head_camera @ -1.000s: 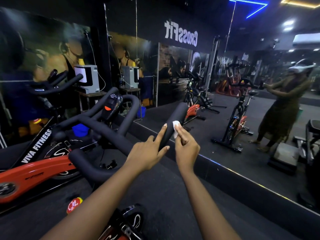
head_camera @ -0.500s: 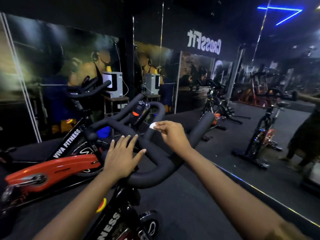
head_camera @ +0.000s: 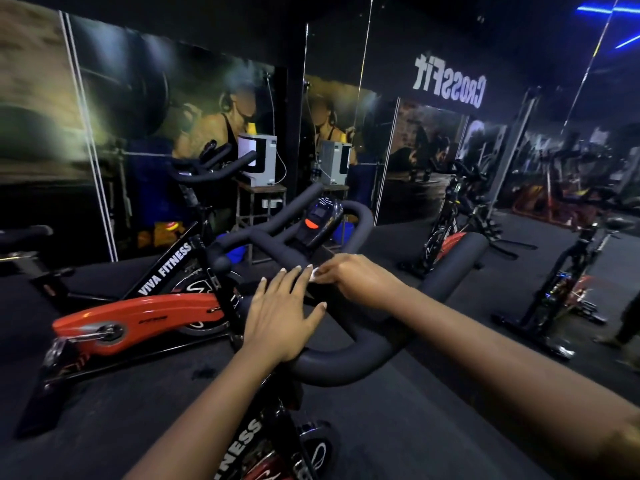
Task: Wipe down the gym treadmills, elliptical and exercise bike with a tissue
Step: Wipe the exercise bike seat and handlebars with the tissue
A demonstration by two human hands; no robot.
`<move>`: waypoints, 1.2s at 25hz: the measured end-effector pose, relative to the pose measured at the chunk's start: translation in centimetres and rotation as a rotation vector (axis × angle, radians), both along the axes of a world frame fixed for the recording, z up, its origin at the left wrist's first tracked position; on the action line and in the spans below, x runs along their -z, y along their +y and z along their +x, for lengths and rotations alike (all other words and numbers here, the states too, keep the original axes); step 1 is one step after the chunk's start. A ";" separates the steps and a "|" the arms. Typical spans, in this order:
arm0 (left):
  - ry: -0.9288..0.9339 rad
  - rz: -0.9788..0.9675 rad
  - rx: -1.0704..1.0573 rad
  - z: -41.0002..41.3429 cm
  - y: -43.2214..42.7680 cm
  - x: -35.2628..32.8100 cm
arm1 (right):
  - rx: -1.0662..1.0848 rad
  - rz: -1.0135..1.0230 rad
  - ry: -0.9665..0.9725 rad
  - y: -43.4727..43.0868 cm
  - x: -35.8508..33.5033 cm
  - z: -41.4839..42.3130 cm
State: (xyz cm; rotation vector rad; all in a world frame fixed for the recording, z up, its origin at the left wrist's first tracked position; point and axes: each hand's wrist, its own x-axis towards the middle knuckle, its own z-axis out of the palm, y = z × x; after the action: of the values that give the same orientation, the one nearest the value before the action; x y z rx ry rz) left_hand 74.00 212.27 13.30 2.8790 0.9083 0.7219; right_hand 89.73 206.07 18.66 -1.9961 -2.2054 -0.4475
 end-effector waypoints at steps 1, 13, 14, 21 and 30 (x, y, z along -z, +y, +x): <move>-0.007 -0.006 0.003 0.0 0.1 0.0 | -0.022 0.013 0.018 -1.1 0.1 -0.2; -0.066 -0.104 0.070 0.1 -0.1 -0.5 | 0.427 0.518 0.384 -0.5 -0.5 3.6; -0.087 -0.122 0.092 0.5 -0.2 -0.6 | 0.413 0.522 0.400 -0.6 0.4 3.1; 0.101 -0.157 0.131 3.2 0.0 -0.3 | 0.191 0.488 0.304 -2.2 1.9 1.5; 0.114 -0.115 0.138 3.2 -0.2 -0.1 | 0.453 0.433 0.274 0.9 -3.2 5.9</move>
State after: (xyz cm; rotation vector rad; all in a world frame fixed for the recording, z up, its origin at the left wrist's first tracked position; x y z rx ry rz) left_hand 77.17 212.10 13.40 2.8693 0.7262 0.4812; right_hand 95.65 206.95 21.84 -2.1353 -1.3528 -0.5957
